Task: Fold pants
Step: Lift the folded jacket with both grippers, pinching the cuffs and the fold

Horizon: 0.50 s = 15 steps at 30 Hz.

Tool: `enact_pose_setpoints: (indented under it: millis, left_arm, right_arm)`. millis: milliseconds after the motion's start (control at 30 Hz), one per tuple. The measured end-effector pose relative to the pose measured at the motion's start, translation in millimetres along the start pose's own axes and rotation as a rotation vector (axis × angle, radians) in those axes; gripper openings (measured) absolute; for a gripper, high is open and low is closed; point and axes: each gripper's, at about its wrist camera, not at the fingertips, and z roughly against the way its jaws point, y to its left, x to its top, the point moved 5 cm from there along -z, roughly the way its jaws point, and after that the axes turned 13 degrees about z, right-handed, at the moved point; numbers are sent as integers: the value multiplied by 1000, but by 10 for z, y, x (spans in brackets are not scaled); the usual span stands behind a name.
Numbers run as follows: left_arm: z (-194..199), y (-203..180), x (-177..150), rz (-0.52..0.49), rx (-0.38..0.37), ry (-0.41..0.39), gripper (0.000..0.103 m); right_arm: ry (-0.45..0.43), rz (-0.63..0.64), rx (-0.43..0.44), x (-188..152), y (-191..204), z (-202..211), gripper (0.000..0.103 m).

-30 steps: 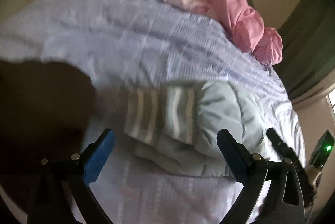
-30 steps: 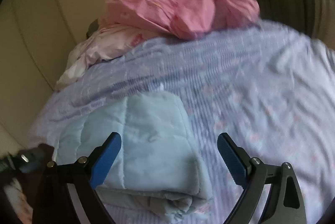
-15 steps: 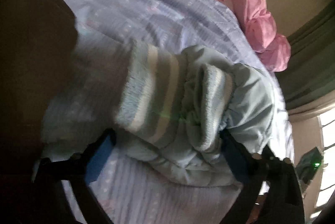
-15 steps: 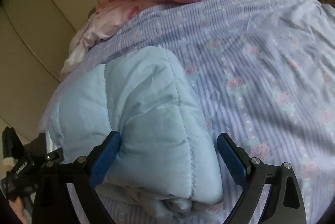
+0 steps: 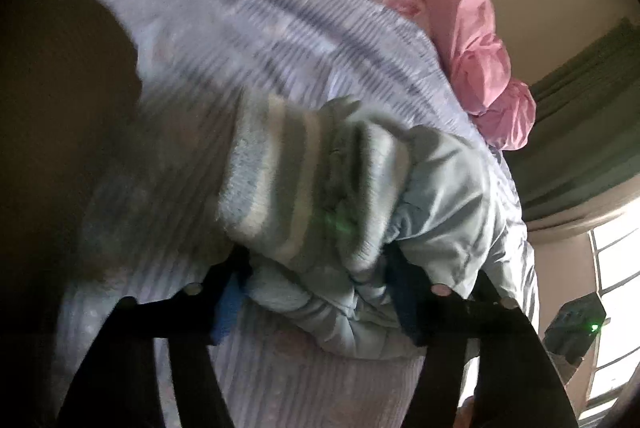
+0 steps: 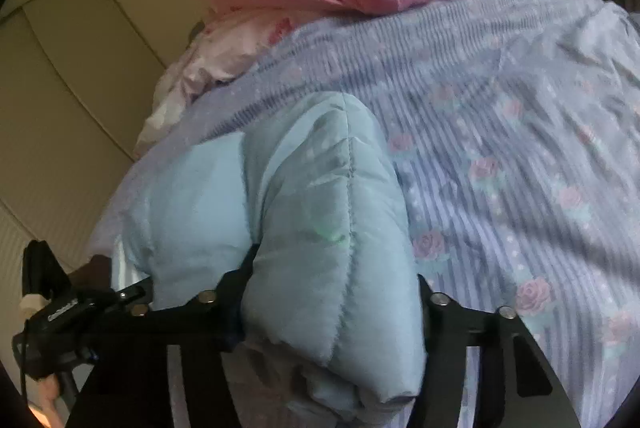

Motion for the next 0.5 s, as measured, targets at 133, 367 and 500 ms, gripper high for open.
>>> enact_pose_setpoints:
  millis: [133, 367, 500]
  left_arm:
    - [132, -108, 18, 1, -64, -6, 48]
    - [267, -271, -35, 17, -138, 11, 45]
    - [642, -457, -7, -13, -191, -39, 44]
  right_arm:
    - [-46, -8, -4, 60, 45, 166, 51]
    - [-136, 72, -78, 241, 203, 633, 50]
    - [-191, 119, -102, 339, 332, 940, 50]
